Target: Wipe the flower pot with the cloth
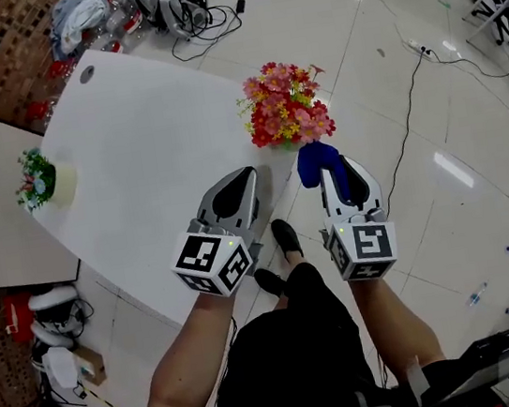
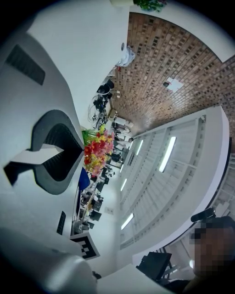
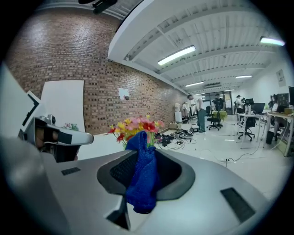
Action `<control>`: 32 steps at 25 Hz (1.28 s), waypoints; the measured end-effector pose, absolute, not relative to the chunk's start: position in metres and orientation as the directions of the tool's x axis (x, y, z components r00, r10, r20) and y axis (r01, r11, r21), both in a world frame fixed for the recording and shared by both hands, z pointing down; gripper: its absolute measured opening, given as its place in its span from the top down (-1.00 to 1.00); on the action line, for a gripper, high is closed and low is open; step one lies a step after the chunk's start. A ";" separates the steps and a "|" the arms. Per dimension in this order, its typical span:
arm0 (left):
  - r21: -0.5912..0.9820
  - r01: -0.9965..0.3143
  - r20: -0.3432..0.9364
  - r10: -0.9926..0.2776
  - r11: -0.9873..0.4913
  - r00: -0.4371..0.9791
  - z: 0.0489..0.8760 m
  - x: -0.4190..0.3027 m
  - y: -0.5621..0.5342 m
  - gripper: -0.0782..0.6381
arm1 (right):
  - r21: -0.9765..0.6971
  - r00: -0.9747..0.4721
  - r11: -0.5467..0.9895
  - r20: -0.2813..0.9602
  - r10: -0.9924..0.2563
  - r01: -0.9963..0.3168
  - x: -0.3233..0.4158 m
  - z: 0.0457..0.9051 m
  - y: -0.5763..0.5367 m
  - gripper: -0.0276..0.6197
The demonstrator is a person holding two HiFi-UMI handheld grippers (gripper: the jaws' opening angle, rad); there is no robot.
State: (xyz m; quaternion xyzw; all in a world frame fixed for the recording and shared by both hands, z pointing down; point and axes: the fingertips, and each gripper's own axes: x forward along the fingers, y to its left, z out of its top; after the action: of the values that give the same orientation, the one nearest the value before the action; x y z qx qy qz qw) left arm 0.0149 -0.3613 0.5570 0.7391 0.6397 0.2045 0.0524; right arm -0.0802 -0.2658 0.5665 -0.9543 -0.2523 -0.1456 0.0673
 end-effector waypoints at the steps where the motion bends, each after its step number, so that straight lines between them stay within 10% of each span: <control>1: 0.345 0.922 0.223 0.970 -0.175 0.101 0.550 0.014 -0.362 0.77 | -0.050 0.837 -0.870 0.301 0.456 0.491 -0.082 0.555 -0.267 0.61; 20: 0.260 0.921 -0.035 0.950 -0.292 0.311 0.335 -0.014 -0.372 0.77 | -0.032 0.940 -0.941 0.063 0.335 0.338 -0.127 0.349 -0.229 0.61; 32: 0.212 0.959 -0.042 0.978 -0.189 0.202 0.301 -0.099 -0.238 0.77 | -0.039 0.938 -0.937 0.019 0.346 0.346 -0.210 0.314 -0.124 0.61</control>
State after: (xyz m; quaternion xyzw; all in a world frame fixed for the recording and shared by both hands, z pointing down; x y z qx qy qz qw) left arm -0.0991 -0.2384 0.3013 0.7693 0.6296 0.0512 0.0962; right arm -0.2102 -0.1240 0.3140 -0.9842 -0.1758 -0.0061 0.0209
